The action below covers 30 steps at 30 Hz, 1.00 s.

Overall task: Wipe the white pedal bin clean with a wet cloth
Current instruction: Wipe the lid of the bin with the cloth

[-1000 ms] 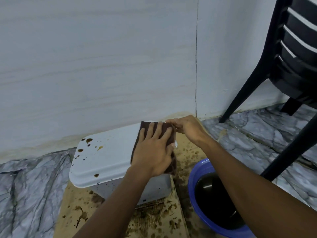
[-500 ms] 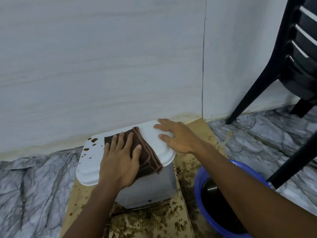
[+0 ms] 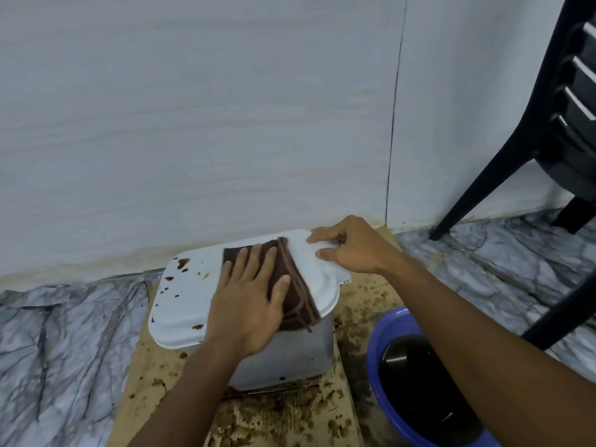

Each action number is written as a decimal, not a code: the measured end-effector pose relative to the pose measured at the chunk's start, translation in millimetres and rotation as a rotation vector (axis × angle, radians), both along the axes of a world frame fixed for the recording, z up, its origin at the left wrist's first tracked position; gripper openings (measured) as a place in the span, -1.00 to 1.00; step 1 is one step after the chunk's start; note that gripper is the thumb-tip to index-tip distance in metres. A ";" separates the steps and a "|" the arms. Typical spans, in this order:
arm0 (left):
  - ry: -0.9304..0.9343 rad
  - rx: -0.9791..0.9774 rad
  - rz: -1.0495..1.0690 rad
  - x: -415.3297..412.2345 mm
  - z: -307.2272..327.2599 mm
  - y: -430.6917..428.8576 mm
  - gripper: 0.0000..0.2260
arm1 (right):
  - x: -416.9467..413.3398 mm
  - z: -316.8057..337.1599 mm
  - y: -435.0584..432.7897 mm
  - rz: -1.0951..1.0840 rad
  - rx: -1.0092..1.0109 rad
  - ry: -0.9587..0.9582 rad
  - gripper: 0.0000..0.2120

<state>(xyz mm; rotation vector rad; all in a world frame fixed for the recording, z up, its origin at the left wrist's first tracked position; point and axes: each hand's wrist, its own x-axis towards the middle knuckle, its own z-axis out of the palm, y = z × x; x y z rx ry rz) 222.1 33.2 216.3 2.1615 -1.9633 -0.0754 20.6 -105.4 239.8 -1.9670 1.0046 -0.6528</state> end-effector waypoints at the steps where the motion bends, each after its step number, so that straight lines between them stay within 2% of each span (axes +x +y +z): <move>1: -0.006 0.014 0.046 6.5 1.8 1.3 -0.30 | 1.1 1.5 -0.1 -0.005 0.007 0.006 -0.71; 3: -0.030 0.036 0.104 3.0 6.0 -5.2 -0.33 | 2.6 5.4 -1.6 -0.033 0.029 0.004 -0.80; 5: -0.030 0.029 0.064 -21.0 8.5 -15.4 -0.33 | 3.4 10.2 -3.7 -0.072 0.056 -0.015 -0.87; 8: -0.018 0.015 -0.074 -59.4 4.8 -23.5 -0.33 | 1.8 13.5 -8.2 -0.085 0.029 0.015 -0.85; 10: -0.044 0.015 -0.087 -65.9 3.6 -28.3 -0.33 | -3.5 10.0 -9.7 -0.061 0.024 0.016 -0.82; 13: -0.060 -0.002 -0.072 -63.2 4.6 -33.0 -0.34 | -15.5 -5.6 -10.0 -0.096 0.079 -0.095 -0.75; 16: -0.101 -0.007 -0.140 -71.0 5.5 -37.6 -0.38 | -24.6 -17.9 -13.2 -0.195 0.132 -0.218 -0.69; 20: -0.173 0.008 -0.234 -81.8 7.3 -49.3 -0.44 | -24.5 -15.3 -19.2 -0.201 0.284 -0.353 -0.68; 25: -0.277 0.032 -0.338 -90.9 9.4 -54.2 -0.52 | -22.8 -12.6 -18.1 -0.177 0.145 -0.207 -0.70; 27: -0.340 0.037 -0.398 -92.8 10.6 -51.5 -0.57 | -26.4 -12.0 -17.3 -0.169 0.157 -0.211 -0.66; 30: -0.349 0.024 -0.489 -90.3 14.7 -48.4 -0.63 | -29.1 -8.9 -15.8 -0.165 0.191 -0.265 -0.74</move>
